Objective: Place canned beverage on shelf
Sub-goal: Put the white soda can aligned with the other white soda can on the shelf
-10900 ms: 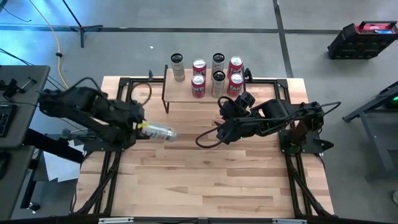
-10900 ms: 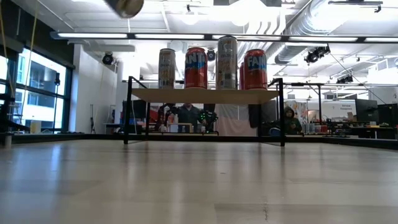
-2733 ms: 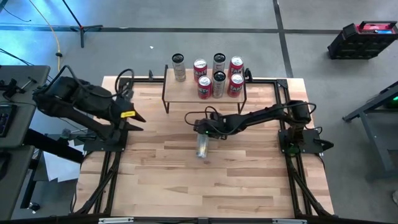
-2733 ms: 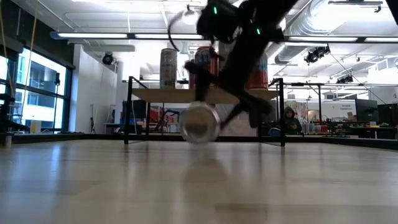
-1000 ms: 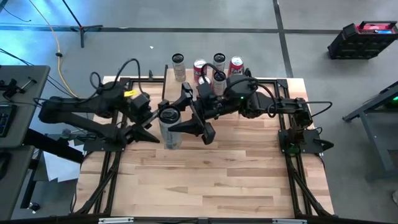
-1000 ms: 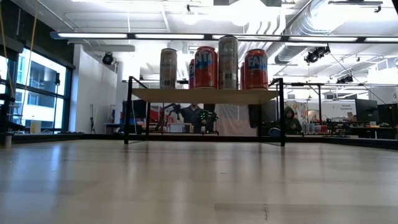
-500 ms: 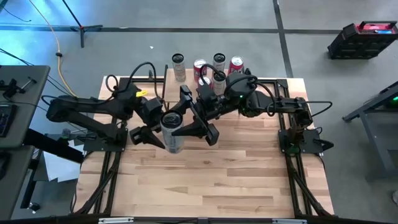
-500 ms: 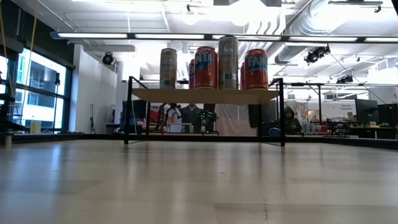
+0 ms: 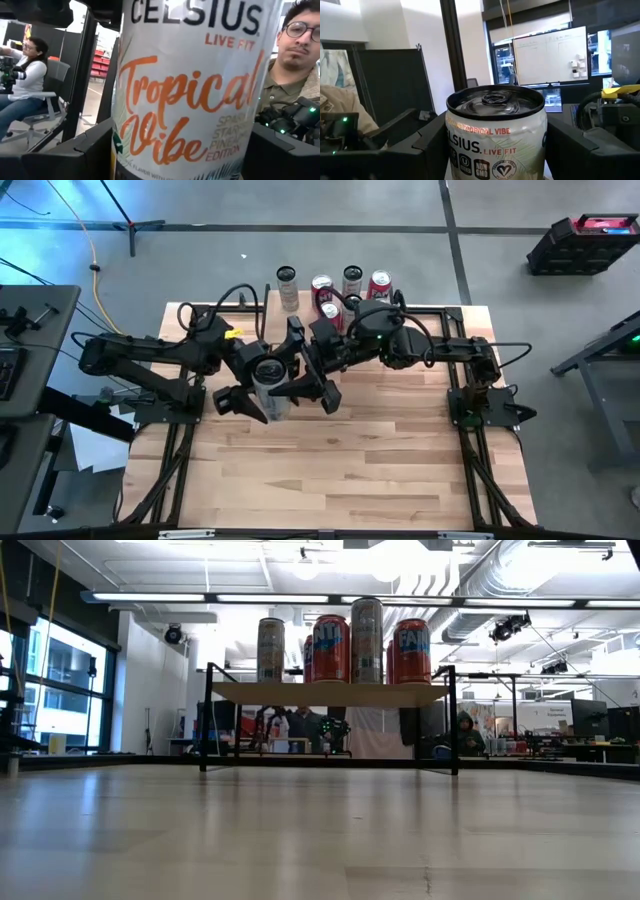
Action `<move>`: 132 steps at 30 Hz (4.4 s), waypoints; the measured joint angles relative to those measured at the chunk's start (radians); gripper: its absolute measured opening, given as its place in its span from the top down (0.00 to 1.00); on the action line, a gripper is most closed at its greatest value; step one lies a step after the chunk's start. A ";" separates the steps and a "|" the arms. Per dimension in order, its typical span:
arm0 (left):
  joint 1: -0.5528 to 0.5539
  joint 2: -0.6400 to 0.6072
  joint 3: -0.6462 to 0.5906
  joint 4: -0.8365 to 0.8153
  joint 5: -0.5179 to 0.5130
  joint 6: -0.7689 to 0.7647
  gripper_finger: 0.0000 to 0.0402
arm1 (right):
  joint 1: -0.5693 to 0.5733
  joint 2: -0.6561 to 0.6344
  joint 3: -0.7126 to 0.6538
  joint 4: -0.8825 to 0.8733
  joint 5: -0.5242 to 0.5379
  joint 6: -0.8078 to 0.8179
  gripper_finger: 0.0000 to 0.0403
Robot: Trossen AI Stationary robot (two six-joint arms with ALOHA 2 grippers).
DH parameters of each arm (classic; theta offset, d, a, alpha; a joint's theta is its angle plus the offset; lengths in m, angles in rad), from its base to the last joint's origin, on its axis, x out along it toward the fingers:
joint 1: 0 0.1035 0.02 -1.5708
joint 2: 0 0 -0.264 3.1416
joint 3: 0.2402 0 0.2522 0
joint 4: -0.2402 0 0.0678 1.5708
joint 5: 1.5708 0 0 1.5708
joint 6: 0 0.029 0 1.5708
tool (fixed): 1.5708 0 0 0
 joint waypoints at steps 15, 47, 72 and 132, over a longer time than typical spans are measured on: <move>0.031 0.000 0.001 0.014 0.085 -0.034 0.32 | -0.001 0.000 0.000 0.019 -0.047 0.017 0.39; 0.119 -0.248 0.000 -0.724 -0.581 0.429 0.41 | 0.034 -0.141 0.003 -0.379 0.491 -0.017 0.09; -0.127 0.091 -0.261 -0.132 -2.104 0.344 0.41 | 0.136 -0.162 0.002 -0.658 0.998 0.018 0.08; 0.079 0.566 -0.185 -0.093 -2.288 0.034 0.34 | 0.117 -0.163 0.001 -0.833 0.949 0.066 0.08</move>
